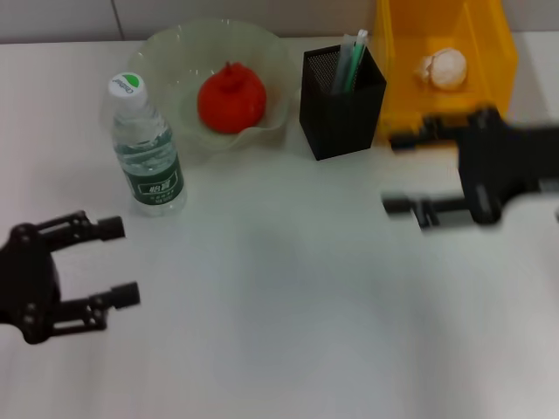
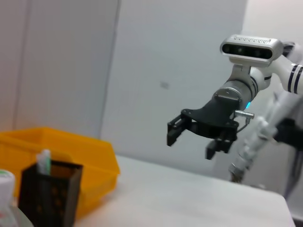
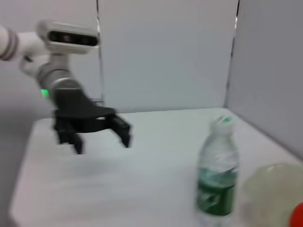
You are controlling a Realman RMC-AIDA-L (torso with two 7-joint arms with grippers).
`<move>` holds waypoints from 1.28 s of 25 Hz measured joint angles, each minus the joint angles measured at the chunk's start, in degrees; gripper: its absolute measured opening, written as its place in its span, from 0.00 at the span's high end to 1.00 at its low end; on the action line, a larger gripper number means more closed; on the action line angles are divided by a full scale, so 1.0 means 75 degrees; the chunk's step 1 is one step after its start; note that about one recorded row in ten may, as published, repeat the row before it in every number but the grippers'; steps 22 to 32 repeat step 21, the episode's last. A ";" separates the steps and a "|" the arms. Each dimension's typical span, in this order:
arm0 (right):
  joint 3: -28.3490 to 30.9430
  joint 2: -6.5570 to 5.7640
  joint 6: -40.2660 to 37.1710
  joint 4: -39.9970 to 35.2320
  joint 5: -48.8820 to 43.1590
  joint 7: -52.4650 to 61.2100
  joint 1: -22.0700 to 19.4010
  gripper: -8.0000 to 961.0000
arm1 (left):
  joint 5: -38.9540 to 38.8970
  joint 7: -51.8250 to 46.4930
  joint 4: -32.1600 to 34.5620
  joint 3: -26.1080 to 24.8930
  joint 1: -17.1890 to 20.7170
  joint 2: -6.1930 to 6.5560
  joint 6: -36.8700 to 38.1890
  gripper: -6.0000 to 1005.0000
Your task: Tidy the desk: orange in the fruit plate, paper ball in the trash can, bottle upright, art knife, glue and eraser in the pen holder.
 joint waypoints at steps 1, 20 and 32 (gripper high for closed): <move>0.0000 0.0000 0.0000 0.0000 0.0000 0.0000 0.0000 0.41 | 0.0000 0.0000 0.0000 0.0000 0.0000 0.0000 0.0000 0.20; 0.0440 -0.0041 -0.0163 0.2368 0.0119 -0.3052 -0.0916 0.21 | 0.1551 -0.0446 0.0061 0.0015 -0.1066 -0.0193 0.0398 0.20; 0.0440 -0.0041 -0.0163 0.2368 0.0119 -0.3052 -0.0916 0.21 | 0.1551 -0.0446 0.0061 0.0015 -0.1066 -0.0193 0.0398 0.20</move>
